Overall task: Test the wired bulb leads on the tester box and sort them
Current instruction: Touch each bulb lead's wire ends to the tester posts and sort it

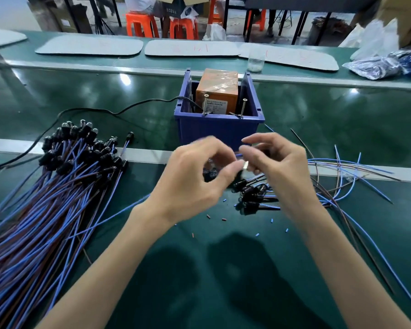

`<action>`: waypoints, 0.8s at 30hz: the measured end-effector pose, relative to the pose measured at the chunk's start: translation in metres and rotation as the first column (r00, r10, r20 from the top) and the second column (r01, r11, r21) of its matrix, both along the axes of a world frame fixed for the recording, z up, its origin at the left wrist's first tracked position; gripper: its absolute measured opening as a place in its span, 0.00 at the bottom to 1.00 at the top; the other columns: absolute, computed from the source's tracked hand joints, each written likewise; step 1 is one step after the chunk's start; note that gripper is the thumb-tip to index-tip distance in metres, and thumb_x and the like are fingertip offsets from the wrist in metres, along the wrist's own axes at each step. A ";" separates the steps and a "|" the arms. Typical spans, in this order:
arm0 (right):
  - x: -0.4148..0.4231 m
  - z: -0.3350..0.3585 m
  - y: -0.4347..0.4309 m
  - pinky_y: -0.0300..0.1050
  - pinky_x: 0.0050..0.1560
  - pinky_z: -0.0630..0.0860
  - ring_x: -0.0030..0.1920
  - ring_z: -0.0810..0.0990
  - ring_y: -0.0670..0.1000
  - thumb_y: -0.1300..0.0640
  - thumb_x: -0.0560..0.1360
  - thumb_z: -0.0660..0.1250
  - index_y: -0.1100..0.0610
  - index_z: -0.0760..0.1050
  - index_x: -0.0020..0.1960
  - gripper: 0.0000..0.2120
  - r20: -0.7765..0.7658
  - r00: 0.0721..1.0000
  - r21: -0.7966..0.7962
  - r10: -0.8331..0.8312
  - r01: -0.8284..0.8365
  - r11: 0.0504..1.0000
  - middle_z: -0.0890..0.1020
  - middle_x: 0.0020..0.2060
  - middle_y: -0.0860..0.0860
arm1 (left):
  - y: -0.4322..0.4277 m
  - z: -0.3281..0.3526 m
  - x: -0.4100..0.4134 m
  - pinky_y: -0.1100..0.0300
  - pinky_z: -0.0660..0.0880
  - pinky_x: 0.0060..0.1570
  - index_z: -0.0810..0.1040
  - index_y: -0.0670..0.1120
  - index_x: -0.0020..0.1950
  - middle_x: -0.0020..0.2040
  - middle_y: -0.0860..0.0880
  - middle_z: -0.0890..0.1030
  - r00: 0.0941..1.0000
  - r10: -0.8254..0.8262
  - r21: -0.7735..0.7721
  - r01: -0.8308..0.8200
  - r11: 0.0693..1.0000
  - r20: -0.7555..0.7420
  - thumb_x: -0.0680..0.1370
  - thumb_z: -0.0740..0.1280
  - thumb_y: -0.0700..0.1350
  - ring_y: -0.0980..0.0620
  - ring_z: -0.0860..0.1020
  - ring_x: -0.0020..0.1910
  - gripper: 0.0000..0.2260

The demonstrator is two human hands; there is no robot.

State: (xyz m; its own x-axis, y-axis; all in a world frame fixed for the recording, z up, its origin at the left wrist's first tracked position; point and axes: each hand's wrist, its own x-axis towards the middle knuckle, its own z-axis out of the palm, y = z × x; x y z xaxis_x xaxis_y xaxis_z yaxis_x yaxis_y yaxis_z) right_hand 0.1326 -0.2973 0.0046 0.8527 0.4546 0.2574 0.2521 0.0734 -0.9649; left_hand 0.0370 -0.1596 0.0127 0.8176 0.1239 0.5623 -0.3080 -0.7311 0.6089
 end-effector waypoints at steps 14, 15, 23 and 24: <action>0.018 0.003 -0.019 0.31 0.37 0.74 0.34 0.76 0.44 0.53 0.57 0.83 0.59 0.84 0.42 0.18 -0.256 0.808 0.581 0.530 -0.309 0.753 0.81 0.35 0.50 | 0.021 0.027 0.008 0.57 0.78 0.46 0.73 0.43 0.43 0.35 0.47 0.80 0.984 0.081 -0.895 0.175 -0.410 0.156 0.83 0.53 0.54 0.51 0.82 0.36 0.19; 0.023 0.002 -0.026 0.33 0.41 0.75 0.37 0.78 0.44 0.50 0.60 0.81 0.57 0.84 0.43 0.16 -0.230 0.833 0.440 0.504 -0.372 0.817 0.82 0.37 0.49 | 0.024 0.029 0.008 0.59 0.77 0.39 0.71 0.43 0.40 0.29 0.49 0.75 0.978 0.124 -0.860 0.208 -0.467 0.169 0.84 0.52 0.50 0.53 0.76 0.27 0.18; 0.097 -0.051 -0.105 0.53 0.59 0.70 0.62 0.69 0.63 0.60 0.76 0.65 0.57 0.79 0.58 0.12 0.439 0.690 -0.674 -0.576 0.676 0.296 0.73 0.59 0.62 | 0.024 0.049 0.014 0.62 0.64 0.29 0.66 0.44 0.34 0.23 0.51 0.63 0.950 0.229 -0.839 0.298 -0.454 0.213 0.83 0.48 0.43 0.54 0.62 0.19 0.19; 0.099 -0.058 -0.113 0.54 0.59 0.70 0.62 0.69 0.64 0.60 0.75 0.65 0.57 0.79 0.59 0.13 0.406 0.705 -0.728 -0.581 0.634 0.260 0.73 0.60 0.63 | 0.023 0.050 0.016 0.62 0.65 0.29 0.67 0.44 0.35 0.23 0.51 0.64 0.949 0.233 -0.842 0.300 -0.449 0.214 0.84 0.48 0.44 0.54 0.63 0.19 0.18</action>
State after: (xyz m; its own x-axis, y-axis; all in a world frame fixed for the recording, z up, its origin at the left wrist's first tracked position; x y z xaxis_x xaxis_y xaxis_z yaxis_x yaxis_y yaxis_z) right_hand 0.2317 -0.4106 -0.0534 0.9713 -0.1785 0.1573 -0.0819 -0.8715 -0.4834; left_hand 0.0527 -0.1369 0.0631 0.7568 0.6196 -0.2084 -0.5721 0.7820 0.2475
